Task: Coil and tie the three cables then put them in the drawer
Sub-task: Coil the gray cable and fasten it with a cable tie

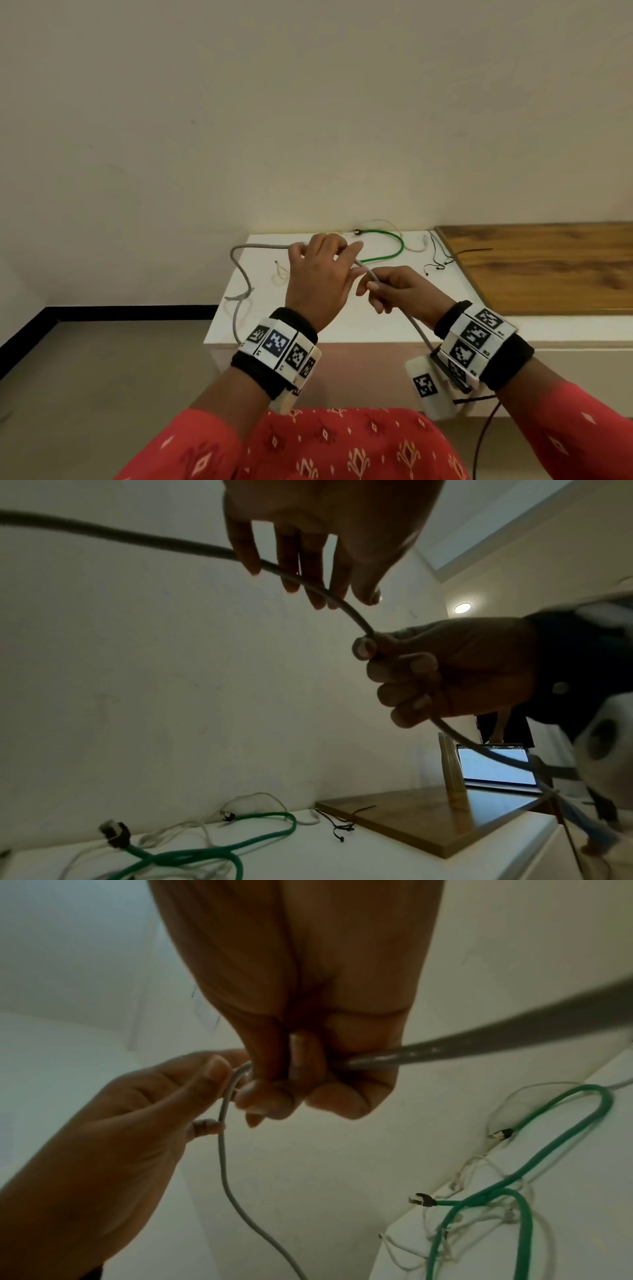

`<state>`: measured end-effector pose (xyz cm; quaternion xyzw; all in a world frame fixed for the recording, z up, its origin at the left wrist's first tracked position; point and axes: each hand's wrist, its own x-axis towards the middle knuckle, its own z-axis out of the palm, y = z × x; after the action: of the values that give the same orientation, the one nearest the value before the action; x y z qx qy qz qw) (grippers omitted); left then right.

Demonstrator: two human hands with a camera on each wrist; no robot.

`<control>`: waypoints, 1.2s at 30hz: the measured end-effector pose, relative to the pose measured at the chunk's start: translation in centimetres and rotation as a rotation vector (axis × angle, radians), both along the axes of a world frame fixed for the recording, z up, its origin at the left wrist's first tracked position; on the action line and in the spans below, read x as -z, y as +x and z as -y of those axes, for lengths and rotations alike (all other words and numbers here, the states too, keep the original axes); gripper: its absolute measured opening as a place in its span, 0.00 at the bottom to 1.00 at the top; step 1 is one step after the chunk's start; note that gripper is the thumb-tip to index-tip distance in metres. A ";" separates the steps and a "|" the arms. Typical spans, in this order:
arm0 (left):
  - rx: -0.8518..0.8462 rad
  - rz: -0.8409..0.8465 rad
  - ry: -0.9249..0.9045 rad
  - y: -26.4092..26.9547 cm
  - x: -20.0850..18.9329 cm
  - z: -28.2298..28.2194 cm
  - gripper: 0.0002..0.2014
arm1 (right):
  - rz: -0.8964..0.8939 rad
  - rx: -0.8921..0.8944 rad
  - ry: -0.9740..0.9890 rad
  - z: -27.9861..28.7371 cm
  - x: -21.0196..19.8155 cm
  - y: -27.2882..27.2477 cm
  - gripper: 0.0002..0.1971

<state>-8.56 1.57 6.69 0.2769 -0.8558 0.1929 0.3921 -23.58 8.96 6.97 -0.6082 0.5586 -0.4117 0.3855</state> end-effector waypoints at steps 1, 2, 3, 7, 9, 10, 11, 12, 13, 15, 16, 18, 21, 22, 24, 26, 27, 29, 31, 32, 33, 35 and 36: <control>-0.006 -0.002 -0.043 0.1 -0.2 0.1 0.14 | -0.011 -0.016 0.004 -0.1 -0.1 0.0 0.13; 0.009 -0.010 -0.073 0.2 -0.5 0.1 0.13 | -0.023 -0.022 0.013 -0.3 -0.2 0.0 0.12; 0.034 -0.028 -0.084 0.4 -0.7 0.1 0.13 | -0.036 -0.019 0.033 -0.4 -0.2 -0.3 0.12; 0.106 -0.179 0.027 1.6 -1.0 0.6 0.13 | -0.036 0.037 0.126 -1.3 0.3 -2.1 0.14; 0.165 -0.278 0.121 2.4 -1.1 1.2 0.15 | 0.045 0.091 0.133 -2.0 0.7 -2.7 0.15; 0.195 -0.321 0.162 2.7 -1.1 1.4 0.14 | 0.120 0.112 0.136 -2.4 0.9 -2.8 0.15; 0.220 -0.351 0.196 2.8 -1.0 1.6 0.13 | 0.230 0.125 0.142 -2.6 1.0 -2.9 0.15; 0.239 -0.371 0.228 2.8 -0.7 1.7 0.10 | 0.364 0.132 0.144 -2.8 1.1 -2.8 0.14; 0.250 -0.387 0.266 2.8 -0.4 1.8 0.07 | 0.503 0.135 0.139 -2.9 1.2 -2.6 0.13; 0.254 -0.412 0.357 2.7 0.4 1.7 0.06 | 0.745 0.146 0.115 -2.8 1.0 -2.3 0.13; 0.251 -0.421 0.404 2.7 0.9 1.7 0.07 | 0.838 0.146 0.102 -2.7 0.9 -2.1 0.14; 0.241 -0.432 0.474 2.8 1.9 1.8 0.12 | 0.966 0.084 0.065 -2.5 0.7 -2.0 0.14; 0.225 -0.394 0.559 3.3 3.1 1.9 0.21 | 1.009 -0.088 0.041 -2.3 0.5 -1.7 0.16; 0.221 -0.377 0.584 3.5 3.4 1.9 0.22 | 1.004 -0.124 0.047 -2.3 0.6 -1.6 0.18; 0.213 -0.351 0.635 3.8 3.7 2.0 0.19 | 0.996 -0.167 0.063 -2.2 0.7 -1.2 0.23; 0.207 -0.318 0.689 3.8 4.0 1.8 0.14 | 0.993 -0.198 0.043 -2.1 0.9 -0.6 0.22; 0.211 -0.287 0.703 3.7 4.0 1.5 0.13 | 0.997 -0.202 0.019 -2.0 0.9 -0.2 0.20; 0.236 -0.175 0.722 3.3 4.1 0.7 0.15 | 1.000 -0.170 -0.040 -1.9 1.2 0.6 0.16; 0.243 -0.001 0.752 3.0 4.6 0.0 0.18 | 0.968 -0.102 -0.124 -1.8 1.6 1.1 0.16; 0.242 0.072 0.789 2.9 5.0 -0.3 0.21 | 0.949 -0.062 -0.173 -1.7 1.8 1.1 0.17; 0.246 0.120 0.841 2.7 5.5 -0.6 0.25 | 0.936 -0.020 -0.218 -1.7 1.8 0.9 0.17; 0.262 0.203 0.905 2.6 6.4 -1.2 0.31 | 0.925 0.048 -0.281 -1.7 2.0 0.2 0.20; 0.257 0.264 0.898 2.4 6.7 -1.5 0.32 | 0.923 0.070 -0.295 -1.7 2.2 -0.1 0.22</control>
<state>-6.11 3.02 -0.04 0.2837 -0.9243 -0.2119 0.1425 -23.66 10.61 4.79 -0.3911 0.2848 -0.7261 0.4887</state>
